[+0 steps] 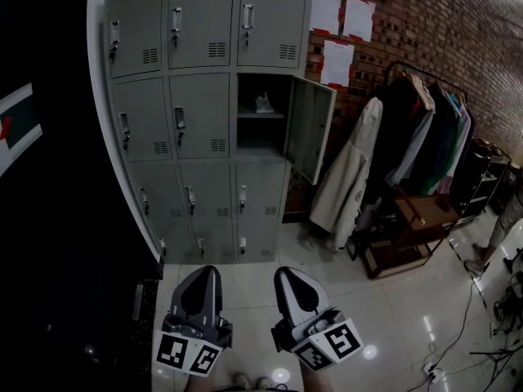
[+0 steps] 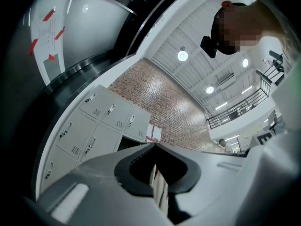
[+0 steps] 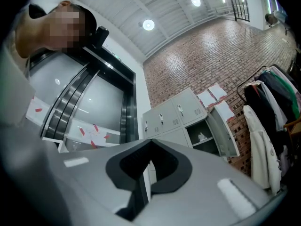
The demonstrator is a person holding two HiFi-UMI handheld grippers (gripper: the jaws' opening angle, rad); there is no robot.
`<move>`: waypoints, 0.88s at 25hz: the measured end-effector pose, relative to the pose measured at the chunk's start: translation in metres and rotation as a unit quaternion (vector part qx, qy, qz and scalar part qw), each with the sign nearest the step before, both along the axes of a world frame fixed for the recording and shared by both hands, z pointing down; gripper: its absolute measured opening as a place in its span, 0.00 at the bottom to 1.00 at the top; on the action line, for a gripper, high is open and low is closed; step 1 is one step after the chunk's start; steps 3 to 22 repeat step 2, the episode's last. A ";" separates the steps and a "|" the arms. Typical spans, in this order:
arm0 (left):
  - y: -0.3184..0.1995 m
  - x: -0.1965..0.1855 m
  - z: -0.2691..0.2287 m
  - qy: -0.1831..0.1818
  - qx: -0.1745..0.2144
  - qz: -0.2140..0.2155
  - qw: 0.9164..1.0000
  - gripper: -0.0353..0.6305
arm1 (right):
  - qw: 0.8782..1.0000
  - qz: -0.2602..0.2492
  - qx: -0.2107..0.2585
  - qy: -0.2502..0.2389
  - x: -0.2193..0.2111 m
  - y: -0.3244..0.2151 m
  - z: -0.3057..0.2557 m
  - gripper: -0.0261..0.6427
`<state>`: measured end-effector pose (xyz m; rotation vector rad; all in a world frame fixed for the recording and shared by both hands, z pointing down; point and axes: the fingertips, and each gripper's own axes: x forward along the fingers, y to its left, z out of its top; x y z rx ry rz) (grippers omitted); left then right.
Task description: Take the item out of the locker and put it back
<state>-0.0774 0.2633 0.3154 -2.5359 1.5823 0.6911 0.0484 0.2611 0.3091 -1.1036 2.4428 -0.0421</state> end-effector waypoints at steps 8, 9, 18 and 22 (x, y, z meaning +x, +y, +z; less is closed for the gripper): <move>-0.001 -0.006 0.000 0.003 0.000 -0.007 1.000 0.06 | 1.000 0.000 0.002 -0.001 0.000 -0.001 0.000 0.04; -0.001 -0.006 0.000 0.003 0.000 -0.007 1.000 0.06 | 1.000 0.000 0.002 -0.001 0.000 -0.001 0.000 0.04; -0.001 -0.006 0.000 0.003 0.000 -0.007 1.000 0.06 | 1.000 0.000 0.002 -0.001 0.000 -0.001 0.000 0.04; -0.001 -0.006 0.000 0.003 0.000 -0.007 1.000 0.06 | 1.000 0.000 0.002 -0.001 0.000 -0.001 0.000 0.04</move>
